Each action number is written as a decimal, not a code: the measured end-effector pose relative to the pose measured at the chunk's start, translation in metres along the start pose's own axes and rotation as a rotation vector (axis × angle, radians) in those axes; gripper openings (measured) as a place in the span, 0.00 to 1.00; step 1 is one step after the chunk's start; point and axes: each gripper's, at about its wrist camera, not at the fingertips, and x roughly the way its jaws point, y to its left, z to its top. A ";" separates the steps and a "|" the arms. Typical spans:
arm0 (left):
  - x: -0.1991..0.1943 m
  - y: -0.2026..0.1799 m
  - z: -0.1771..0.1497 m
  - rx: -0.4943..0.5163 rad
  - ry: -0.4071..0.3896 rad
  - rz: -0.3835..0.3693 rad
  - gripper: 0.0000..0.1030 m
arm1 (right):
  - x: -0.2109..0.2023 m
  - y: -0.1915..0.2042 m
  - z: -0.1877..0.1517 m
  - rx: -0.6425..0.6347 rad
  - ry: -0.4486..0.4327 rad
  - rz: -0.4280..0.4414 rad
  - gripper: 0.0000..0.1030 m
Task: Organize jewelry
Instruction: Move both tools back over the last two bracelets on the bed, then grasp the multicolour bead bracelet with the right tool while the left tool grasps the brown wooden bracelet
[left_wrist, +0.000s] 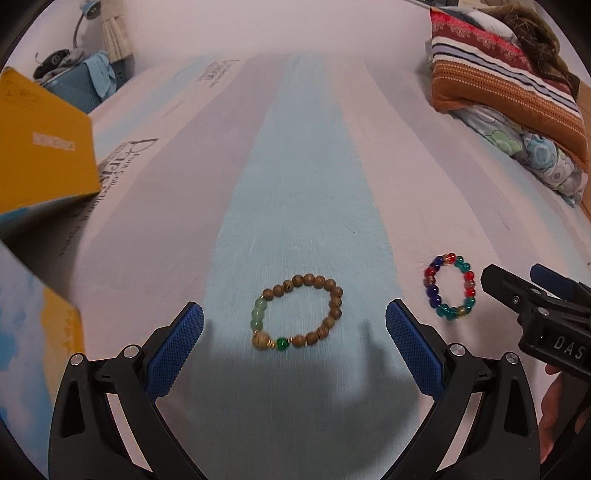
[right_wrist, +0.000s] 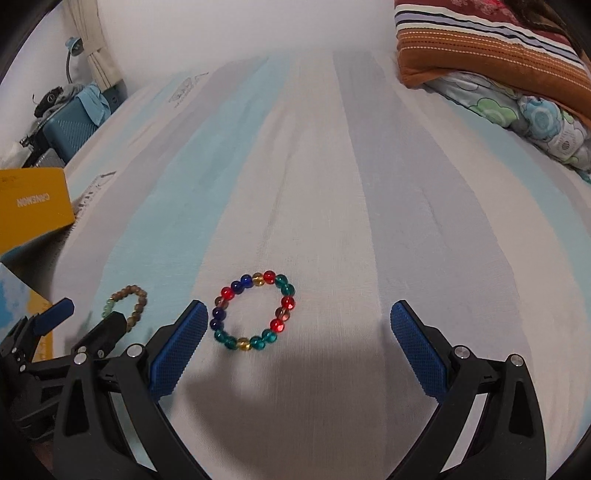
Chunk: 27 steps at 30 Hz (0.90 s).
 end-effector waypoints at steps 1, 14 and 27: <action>0.002 0.000 0.001 0.007 0.003 -0.002 0.94 | 0.003 0.000 0.000 -0.003 0.004 -0.003 0.92; 0.038 0.013 0.002 0.006 0.049 -0.009 0.93 | 0.033 0.009 -0.005 -0.053 0.072 0.010 0.58; 0.035 0.017 0.002 0.004 0.074 -0.015 0.35 | 0.031 0.014 -0.009 -0.084 0.077 0.000 0.11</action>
